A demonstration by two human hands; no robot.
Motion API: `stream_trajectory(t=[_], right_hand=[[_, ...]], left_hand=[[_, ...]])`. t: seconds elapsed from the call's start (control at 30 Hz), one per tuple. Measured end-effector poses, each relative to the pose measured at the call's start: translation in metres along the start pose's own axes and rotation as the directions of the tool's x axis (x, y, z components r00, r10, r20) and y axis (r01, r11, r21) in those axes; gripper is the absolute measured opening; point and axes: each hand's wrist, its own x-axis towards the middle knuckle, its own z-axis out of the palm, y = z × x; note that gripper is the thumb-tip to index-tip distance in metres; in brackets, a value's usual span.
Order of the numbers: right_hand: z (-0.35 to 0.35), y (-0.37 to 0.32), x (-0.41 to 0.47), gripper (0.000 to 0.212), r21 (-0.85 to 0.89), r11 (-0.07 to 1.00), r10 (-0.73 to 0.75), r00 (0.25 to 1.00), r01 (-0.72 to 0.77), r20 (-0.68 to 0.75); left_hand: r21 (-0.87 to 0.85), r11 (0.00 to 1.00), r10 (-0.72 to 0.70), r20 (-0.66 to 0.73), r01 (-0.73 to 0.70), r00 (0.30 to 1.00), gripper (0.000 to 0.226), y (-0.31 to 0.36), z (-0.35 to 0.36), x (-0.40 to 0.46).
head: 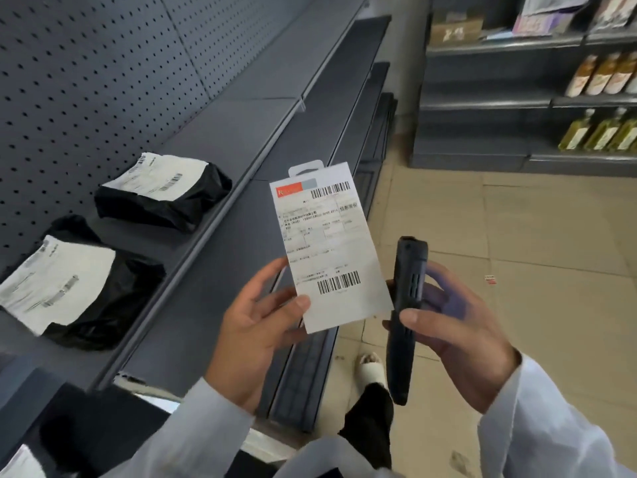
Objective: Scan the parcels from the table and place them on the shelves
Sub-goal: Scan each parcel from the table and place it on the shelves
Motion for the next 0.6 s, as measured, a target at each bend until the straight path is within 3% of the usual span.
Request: stream_trajectory(t=[0.23,0.6], right_hand=[[-0.006,-0.07,0.123,0.096,-0.116,0.993,-0.026,0.994,0.038,0.109],[0.005,-0.113,0.265,0.111,-0.203,0.977,0.001,0.953,0.063,0.303]], left_hand=[[-0.102,0.994,0.03,-0.066,-0.036,0.997,0.059,0.033,0.019,0.11],[-0.189,0.98,0.007,-0.303,-0.067,0.953,0.056,0.054,0.031,0.208]])
